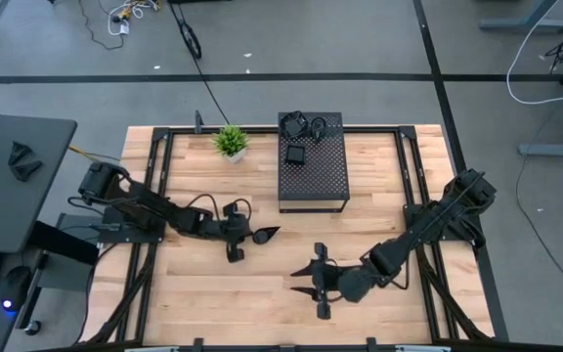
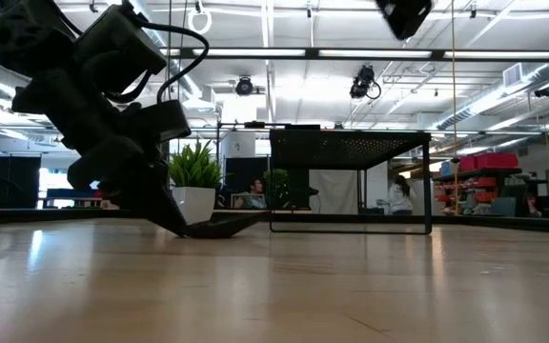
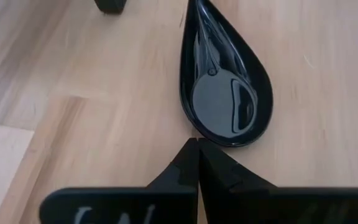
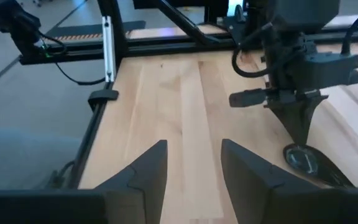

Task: Pick & Place Mini shaped plates
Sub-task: Stack the drop shaped plate on top of the drop shaped plate on the shelf

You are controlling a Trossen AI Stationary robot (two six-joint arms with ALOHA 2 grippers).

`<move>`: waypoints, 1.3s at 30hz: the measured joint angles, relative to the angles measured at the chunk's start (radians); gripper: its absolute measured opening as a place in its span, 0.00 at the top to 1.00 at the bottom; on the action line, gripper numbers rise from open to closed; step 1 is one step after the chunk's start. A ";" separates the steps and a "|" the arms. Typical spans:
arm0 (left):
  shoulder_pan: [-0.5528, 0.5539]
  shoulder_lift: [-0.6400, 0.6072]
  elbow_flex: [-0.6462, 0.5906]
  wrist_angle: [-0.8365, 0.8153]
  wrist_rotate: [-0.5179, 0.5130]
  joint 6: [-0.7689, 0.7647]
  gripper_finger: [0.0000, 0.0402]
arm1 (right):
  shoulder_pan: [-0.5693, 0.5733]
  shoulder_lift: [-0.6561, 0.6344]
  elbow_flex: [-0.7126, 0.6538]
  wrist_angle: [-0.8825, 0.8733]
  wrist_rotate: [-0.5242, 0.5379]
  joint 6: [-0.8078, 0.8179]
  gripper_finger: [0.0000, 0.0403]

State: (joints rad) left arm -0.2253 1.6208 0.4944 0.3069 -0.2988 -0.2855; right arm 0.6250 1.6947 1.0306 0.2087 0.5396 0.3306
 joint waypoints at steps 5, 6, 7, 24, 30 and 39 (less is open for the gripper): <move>0.002 0.016 0.008 0.013 -0.028 0.005 0.99 | -0.107 0.000 0.000 -0.034 -0.136 0.036 0.62; 0.002 0.017 0.008 0.018 -0.032 0.010 0.98 | -0.132 0.005 0.000 -0.045 -0.177 0.038 0.61; 0.004 0.017 0.008 0.022 -0.034 0.017 0.98 | -0.159 0.011 0.000 -0.056 -0.217 0.033 0.60; -0.099 -0.115 0.009 -0.317 -0.085 -0.153 0.99 | -0.425 0.310 0.271 -0.289 -0.533 -0.403 0.16; -0.183 -0.145 0.009 -0.434 -0.172 -0.256 0.99 | -0.486 0.432 0.444 -0.447 -0.530 -0.536 0.09; -0.218 -0.145 0.007 -0.438 -0.194 -0.283 0.98 | -0.548 0.469 0.504 -0.572 -0.529 -0.560 0.10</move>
State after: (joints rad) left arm -0.4435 1.4761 0.5018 -0.1311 -0.4931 -0.5681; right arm 0.0770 2.1639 1.5341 -0.3637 0.0110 -0.2292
